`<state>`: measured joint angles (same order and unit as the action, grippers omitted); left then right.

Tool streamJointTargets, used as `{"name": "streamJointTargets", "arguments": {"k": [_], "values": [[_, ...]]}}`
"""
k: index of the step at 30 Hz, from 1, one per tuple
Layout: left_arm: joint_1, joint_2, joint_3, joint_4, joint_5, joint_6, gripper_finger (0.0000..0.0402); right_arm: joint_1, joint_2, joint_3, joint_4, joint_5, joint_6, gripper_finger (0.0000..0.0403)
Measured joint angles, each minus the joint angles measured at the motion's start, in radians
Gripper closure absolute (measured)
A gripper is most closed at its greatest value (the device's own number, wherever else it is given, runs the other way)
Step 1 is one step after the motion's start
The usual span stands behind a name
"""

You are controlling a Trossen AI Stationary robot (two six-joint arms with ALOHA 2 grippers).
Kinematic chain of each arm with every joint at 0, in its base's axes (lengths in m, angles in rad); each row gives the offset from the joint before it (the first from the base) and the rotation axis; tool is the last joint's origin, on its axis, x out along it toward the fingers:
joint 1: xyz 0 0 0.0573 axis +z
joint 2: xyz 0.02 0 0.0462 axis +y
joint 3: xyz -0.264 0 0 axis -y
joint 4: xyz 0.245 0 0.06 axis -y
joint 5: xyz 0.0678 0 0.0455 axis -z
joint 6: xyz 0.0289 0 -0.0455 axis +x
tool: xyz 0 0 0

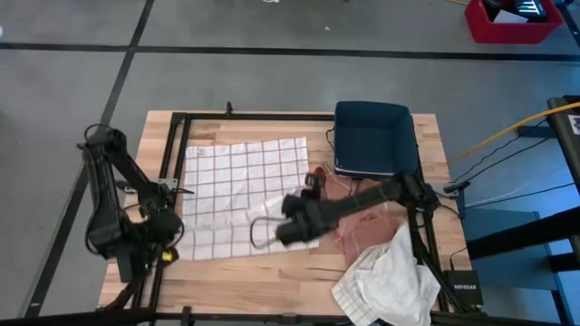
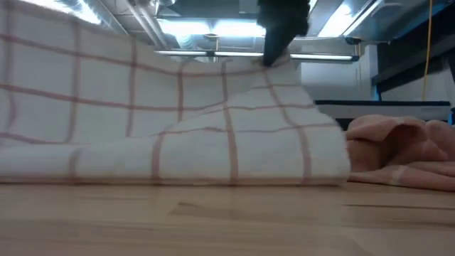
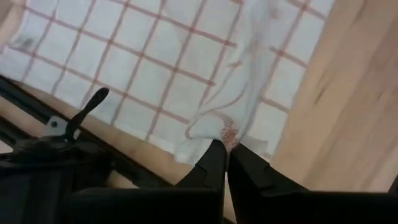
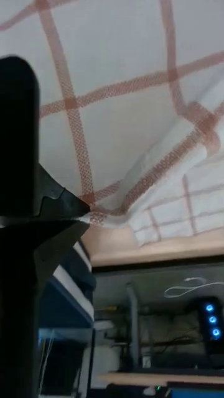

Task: Fold towel
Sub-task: Fold the brown striped towel on the table

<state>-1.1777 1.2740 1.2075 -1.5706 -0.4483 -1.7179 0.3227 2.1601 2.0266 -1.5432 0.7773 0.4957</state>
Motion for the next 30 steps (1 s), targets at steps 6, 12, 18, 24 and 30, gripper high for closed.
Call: {"name": "streamJointTargets", "arguments": {"k": [6, 12, 18, 24, 30], "values": [[0.061, -0.143, -0.101, 0.001, -0.062, 0.015, 0.0400, -0.138, 0.000, 0.000, 0.078, 0.011, -0.149, 0.0398], [0.153, -0.270, -0.177, 0.000, -0.160, 0.023, 0.0400, -0.276, 0.000, 0.000, 0.168, -0.077, -0.291, 0.0398], [0.296, -0.384, -0.282, 0.000, -0.199, 0.080, 0.0400, -0.415, 0.000, 0.000, 0.268, -0.200, -0.387, 0.0398], [0.426, -0.459, -0.388, 0.000, -0.218, 0.130, 0.0400, -0.528, 0.000, -0.057, 0.420, -0.299, -0.457, 0.0398], [0.541, -0.488, -0.435, 0.001, -0.256, 0.206, 0.0400, -0.594, 0.001, -0.167, 0.642, -0.380, -0.514, 0.0398]]}}
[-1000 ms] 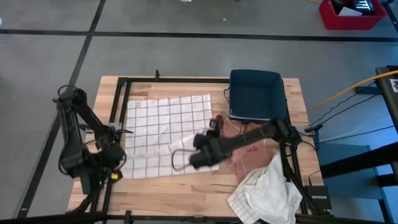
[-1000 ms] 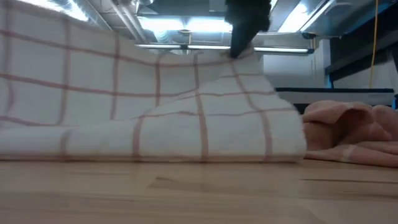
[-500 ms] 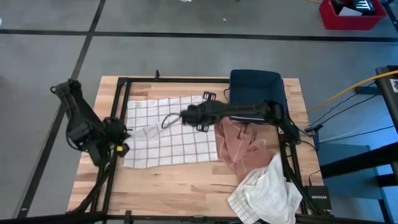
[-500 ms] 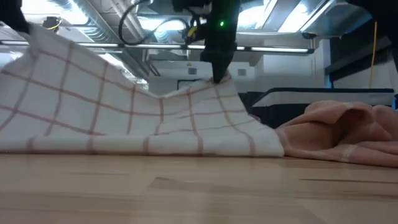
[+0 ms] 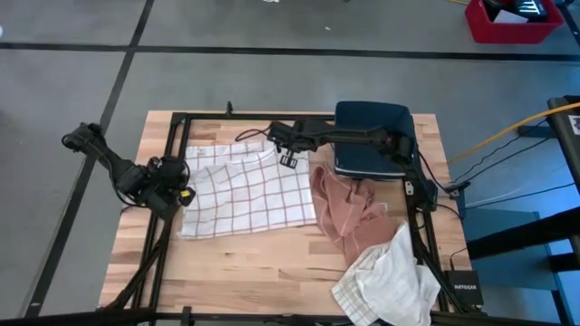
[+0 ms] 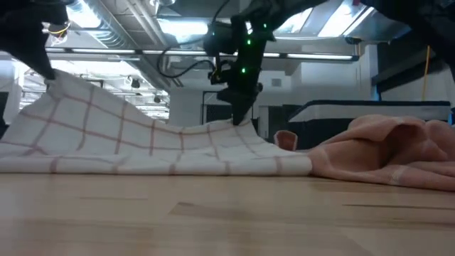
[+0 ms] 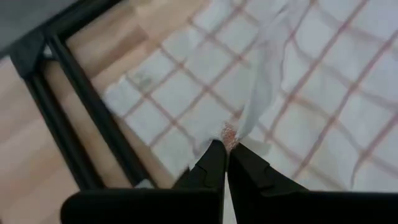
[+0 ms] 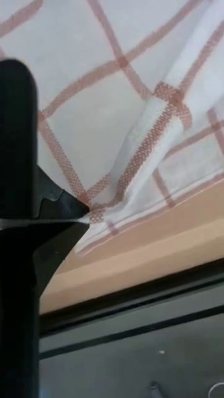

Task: Fold towel
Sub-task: Fold the brown striped towel on the table

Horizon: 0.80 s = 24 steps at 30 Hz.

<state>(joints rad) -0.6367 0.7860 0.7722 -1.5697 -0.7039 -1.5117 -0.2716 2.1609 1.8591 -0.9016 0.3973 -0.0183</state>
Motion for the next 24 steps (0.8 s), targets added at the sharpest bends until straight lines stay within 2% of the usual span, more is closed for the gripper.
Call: {"name": "streamJointTargets", "arguments": {"k": [8, 13, 24], "values": [[0.151, 0.000, -0.001, -0.001, -0.078, 0.116, 0.0400, -0.040, 0.000, -0.030, 0.057, 0.000, -0.088, 0.0398], [0.284, -0.025, -0.001, 0.000, -0.153, 0.208, 0.0400, -0.064, 0.000, -0.030, 0.101, -0.045, -0.143, 0.0398], [0.534, -0.102, -0.001, -0.001, -0.156, 0.237, 0.0400, -0.152, 0.001, -0.029, 0.143, -0.128, -0.178, 0.0398]]}}
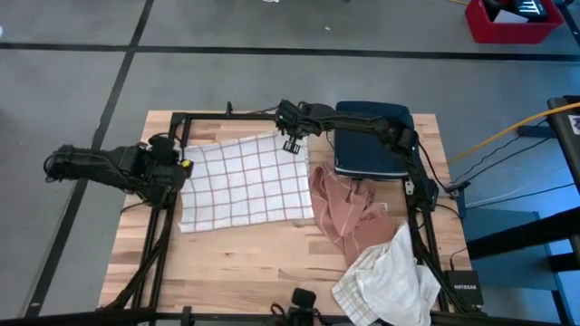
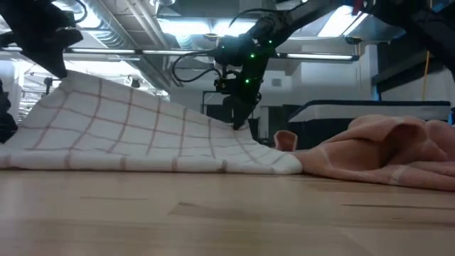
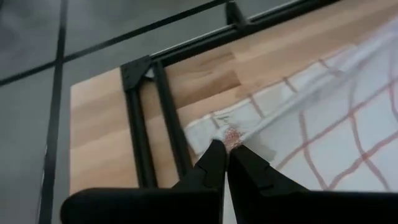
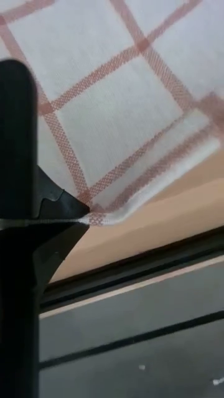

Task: Fold towel
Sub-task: Fold the brown striped towel on the table

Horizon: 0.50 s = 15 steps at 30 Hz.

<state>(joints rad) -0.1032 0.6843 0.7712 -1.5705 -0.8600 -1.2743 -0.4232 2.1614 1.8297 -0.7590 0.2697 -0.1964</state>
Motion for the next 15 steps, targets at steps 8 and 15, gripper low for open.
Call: {"name": "streamJointTargets", "arguments": {"k": [8, 15], "values": [[0.081, -0.001, 0.000, 0.024, -0.001, 0.038, 0.0400, -0.038, 0.015, 0.001, -0.024, -0.061, 0.031, 0.0398], [0.120, 0.000, 0.000, 0.107, -0.045, 0.164, 0.0400, -0.045, 0.016, -0.009, -0.075, -0.008, 0.050, 0.0398]]}}
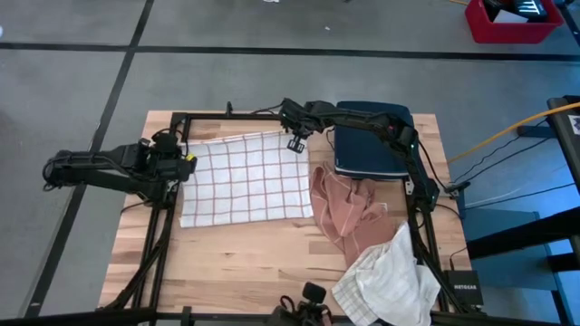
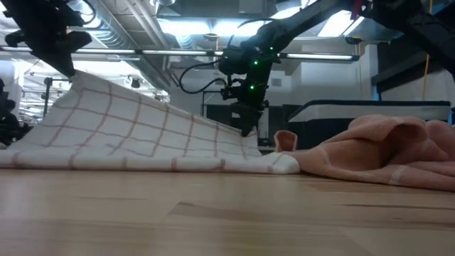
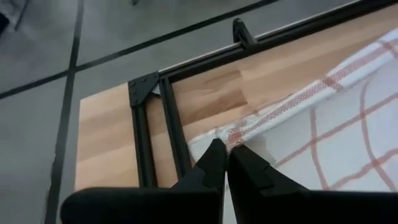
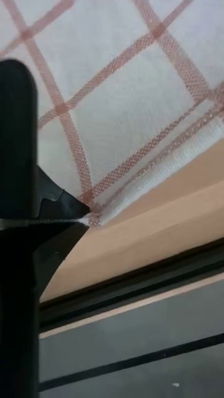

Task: Fold towel
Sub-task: Fold the brown striped towel on the table

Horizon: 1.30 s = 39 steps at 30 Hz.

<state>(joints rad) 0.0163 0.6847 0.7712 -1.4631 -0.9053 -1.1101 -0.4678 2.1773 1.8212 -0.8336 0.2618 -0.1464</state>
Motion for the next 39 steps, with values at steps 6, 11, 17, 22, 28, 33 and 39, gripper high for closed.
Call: {"name": "streamJointTargets", "arguments": {"k": [6, 11, 17, 22, 28, 33, 39], "values": [[0.032, 0.000, 0.000, 0.017, 0.006, 0.032, 0.0400, -0.027, 0.000, -0.002, -0.003, -0.033, -0.017, 0.0398], [0.045, 0.000, 0.000, 0.019, 0.007, 0.038, 0.0400, -0.029, 0.019, -0.002, -0.003, -0.069, -0.016, 0.0397], [0.046, -0.001, 0.000, 0.009, 0.005, 0.036, 0.0385, -0.031, 0.022, -0.004, 0.013, -0.054, -0.011, 0.0363], [0.046, -0.004, 0.000, 0.007, 0.001, 0.033, 0.0312, -0.032, 0.023, -0.004, 0.006, 0.013, -0.011, 0.0296], [0.046, -0.004, 0.048, 0.012, 0.021, 0.092, 0.0240, -0.033, 0.010, -0.001, 0.007, 0.050, -0.028, 0.0227], [0.031, -0.002, 0.085, 0.276, 0.180, 0.343, 0.0228, -0.023, -0.051, 0.039, -0.073, -0.114, -0.044, 0.0205], [-0.015, 0.076, 0.030, 0.531, 0.510, 0.514, 0.0238, 0.065, -0.130, 0.006, -0.134, -0.425, -0.067, 0.0203]]}}
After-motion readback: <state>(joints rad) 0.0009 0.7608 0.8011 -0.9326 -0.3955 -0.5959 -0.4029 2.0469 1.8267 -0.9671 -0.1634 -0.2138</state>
